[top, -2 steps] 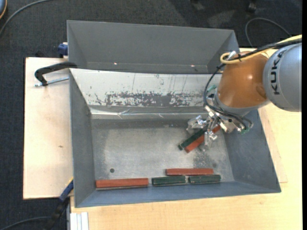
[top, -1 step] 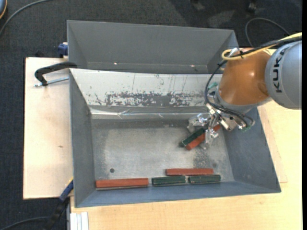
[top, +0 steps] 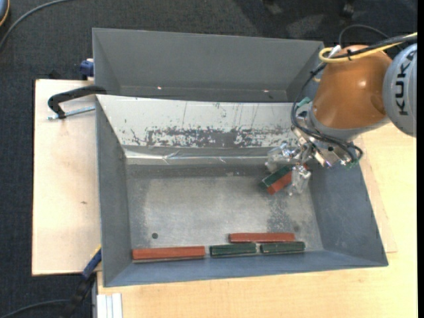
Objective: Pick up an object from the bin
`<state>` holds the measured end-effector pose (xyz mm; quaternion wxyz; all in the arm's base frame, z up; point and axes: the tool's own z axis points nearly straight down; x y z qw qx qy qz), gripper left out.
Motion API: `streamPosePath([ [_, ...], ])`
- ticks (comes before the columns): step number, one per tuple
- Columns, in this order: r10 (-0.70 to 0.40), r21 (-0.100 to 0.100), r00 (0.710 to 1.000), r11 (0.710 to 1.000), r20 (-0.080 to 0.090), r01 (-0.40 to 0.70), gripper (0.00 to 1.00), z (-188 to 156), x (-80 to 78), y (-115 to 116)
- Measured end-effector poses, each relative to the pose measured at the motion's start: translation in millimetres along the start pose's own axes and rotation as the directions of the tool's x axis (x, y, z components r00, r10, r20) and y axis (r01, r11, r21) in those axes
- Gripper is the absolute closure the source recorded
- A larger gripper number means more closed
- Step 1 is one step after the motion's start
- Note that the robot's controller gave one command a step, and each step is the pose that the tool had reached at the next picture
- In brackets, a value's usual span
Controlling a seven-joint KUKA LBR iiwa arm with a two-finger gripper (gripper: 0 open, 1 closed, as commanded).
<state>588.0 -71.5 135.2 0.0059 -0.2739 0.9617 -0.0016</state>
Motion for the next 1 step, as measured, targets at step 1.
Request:
streamPosePath([
  [1,0.003,-0.003,1.0,1.0,-0.003,-0.003,1.0,-5.6,-1.6,-0.6],
])
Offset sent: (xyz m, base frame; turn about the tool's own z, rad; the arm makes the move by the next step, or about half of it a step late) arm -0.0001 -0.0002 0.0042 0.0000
